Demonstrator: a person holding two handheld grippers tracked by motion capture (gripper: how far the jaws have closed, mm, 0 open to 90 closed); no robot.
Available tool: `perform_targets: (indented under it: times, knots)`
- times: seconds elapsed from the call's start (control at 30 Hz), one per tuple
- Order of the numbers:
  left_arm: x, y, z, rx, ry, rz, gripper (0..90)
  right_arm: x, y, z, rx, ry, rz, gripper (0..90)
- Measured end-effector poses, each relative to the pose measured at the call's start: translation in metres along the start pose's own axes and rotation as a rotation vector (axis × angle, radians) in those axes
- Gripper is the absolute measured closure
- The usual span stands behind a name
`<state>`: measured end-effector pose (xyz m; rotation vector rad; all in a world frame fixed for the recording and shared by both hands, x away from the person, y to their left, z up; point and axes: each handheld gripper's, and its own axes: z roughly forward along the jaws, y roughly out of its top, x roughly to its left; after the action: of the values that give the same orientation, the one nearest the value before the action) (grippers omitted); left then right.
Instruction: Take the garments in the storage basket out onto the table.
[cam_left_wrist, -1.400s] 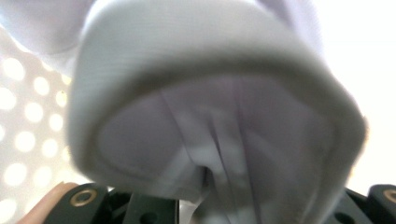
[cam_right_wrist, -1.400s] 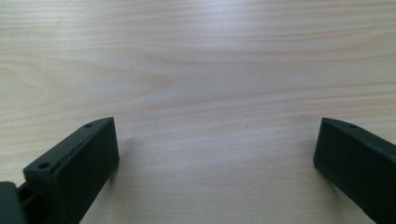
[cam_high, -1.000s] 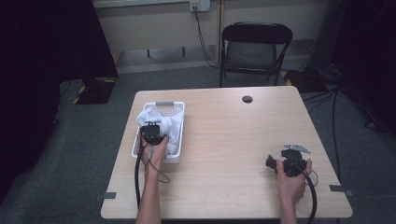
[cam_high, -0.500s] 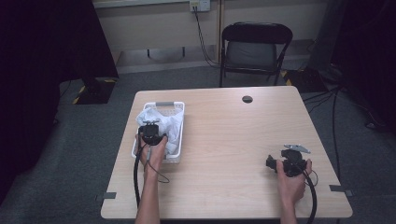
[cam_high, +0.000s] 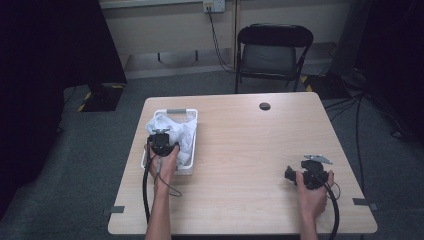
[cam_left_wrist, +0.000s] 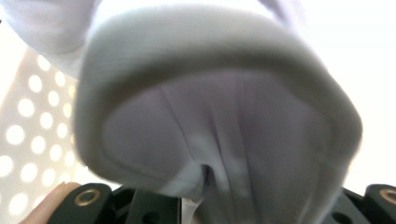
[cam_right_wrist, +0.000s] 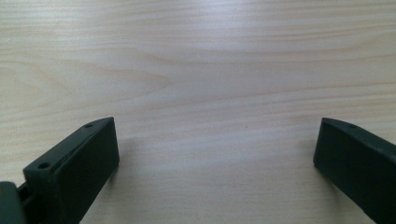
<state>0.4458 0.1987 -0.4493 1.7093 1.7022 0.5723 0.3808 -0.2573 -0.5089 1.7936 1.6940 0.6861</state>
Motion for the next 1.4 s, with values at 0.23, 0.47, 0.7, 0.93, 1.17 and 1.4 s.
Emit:
perform_targets:
  times: [0.23, 0.47, 0.7, 0.93, 1.17, 1.4]
  knots:
    - [0.004, -0.003, -0.001, -0.01, -0.015, -0.022, 71.2, 0.0, 0.0, 0.0, 0.0, 0.0, 0.0, 0.0]
    - [0.006, -0.001, -0.006, -0.039, -0.03, -0.034, 71.2, 0.0, 0.0, 0.0, 0.0, 0.0, 0.0, 0.0]
    - [0.005, 0.001, -0.013, -0.068, -0.039, -0.033, 71.2, 0.0, 0.0, 0.0, 0.0, 0.0, 0.0, 0.0]
    - [0.005, 0.004, -0.021, -0.09, -0.05, -0.035, 71.2, 0.0, 0.0, 0.0, 0.0, 0.0, 0.0, 0.0]
    - [0.004, 0.006, -0.032, -0.128, -0.064, -0.038, 71.1, 0.0, 0.0, 0.0, 0.0, 0.0, 0.0, 0.0]
    - [0.003, 0.006, -0.038, -0.147, -0.072, -0.04, 71.1, 0.0, 0.0, 0.0, 0.0, 0.0, 0.0, 0.0]
